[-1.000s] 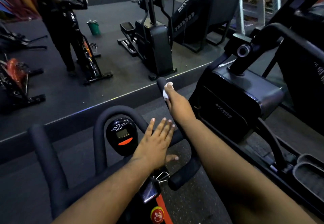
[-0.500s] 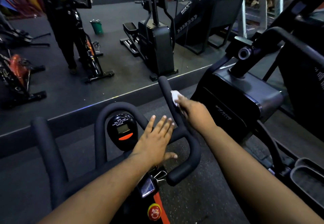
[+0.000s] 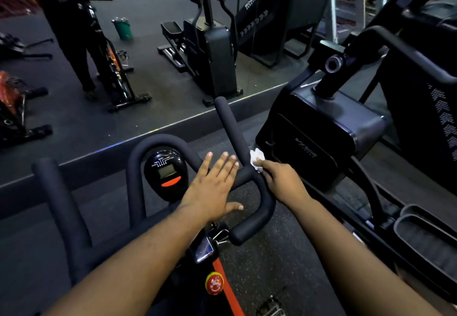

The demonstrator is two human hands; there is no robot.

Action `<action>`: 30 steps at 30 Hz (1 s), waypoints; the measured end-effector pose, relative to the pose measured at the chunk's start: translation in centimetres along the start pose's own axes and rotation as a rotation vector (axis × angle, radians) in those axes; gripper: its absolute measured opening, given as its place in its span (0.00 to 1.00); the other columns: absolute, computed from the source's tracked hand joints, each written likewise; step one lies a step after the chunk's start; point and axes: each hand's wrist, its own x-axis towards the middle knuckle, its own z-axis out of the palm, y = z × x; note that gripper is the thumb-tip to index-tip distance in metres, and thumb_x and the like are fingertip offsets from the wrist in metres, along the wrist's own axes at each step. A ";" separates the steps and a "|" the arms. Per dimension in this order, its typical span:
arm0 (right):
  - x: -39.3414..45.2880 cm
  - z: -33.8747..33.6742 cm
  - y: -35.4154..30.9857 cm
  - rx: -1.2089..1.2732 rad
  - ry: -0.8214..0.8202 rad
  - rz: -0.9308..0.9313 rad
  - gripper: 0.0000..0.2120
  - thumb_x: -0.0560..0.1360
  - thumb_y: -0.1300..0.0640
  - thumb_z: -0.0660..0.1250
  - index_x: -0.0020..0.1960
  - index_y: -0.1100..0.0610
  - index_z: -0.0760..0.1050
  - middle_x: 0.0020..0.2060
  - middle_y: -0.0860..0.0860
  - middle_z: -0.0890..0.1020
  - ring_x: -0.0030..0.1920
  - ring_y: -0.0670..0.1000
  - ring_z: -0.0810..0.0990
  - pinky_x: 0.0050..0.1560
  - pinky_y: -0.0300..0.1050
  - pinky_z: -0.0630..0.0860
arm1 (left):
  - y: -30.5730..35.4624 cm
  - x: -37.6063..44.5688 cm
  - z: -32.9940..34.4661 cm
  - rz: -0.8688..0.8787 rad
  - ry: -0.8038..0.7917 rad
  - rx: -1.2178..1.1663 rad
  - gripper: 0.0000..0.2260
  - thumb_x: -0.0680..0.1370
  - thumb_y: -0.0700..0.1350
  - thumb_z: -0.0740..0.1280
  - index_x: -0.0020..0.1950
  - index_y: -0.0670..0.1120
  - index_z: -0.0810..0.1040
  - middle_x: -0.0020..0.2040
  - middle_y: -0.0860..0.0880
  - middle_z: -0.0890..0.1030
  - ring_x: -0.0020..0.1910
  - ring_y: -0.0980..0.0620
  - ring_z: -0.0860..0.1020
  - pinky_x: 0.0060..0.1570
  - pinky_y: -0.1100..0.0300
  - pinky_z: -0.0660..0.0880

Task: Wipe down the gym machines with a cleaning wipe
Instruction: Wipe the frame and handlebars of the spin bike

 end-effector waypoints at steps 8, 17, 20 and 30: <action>1.6 0.3 -1.3 0.242 0.016 0.116 0.10 0.83 0.54 0.62 0.60 0.57 0.78 0.55 0.54 0.85 0.57 0.54 0.82 0.59 0.52 0.77 | 0.1 0.0 -0.3 0.001 -0.028 0.029 0.47 0.77 0.75 0.46 0.83 0.43 0.41 0.84 0.44 0.43 0.82 0.44 0.38 0.75 0.34 0.34; -6.9 1.1 -2.3 0.263 0.205 0.303 0.10 0.82 0.62 0.64 0.58 0.54 0.81 0.51 0.50 0.86 0.50 0.45 0.82 0.45 0.25 0.68 | -0.2 -1.5 0.1 0.163 -0.019 -0.074 0.40 0.82 0.68 0.52 0.84 0.44 0.43 0.84 0.46 0.44 0.83 0.49 0.41 0.79 0.41 0.37; -9.6 2.0 -4.2 0.189 0.243 0.340 0.10 0.81 0.62 0.64 0.57 0.52 0.80 0.48 0.53 0.86 0.49 0.54 0.84 0.43 0.39 0.70 | 0.1 -4.1 0.0 0.162 -0.037 -0.209 0.37 0.83 0.63 0.55 0.84 0.46 0.44 0.84 0.48 0.45 0.82 0.51 0.42 0.79 0.44 0.37; -17.1 6.7 -17.9 0.149 0.262 0.291 0.10 0.81 0.60 0.63 0.57 0.50 0.79 0.48 0.52 0.86 0.48 0.57 0.83 0.42 0.47 0.74 | -0.6 -16.2 0.7 0.062 -0.029 -0.412 0.33 0.84 0.57 0.59 0.84 0.47 0.50 0.84 0.50 0.52 0.83 0.51 0.48 0.80 0.46 0.43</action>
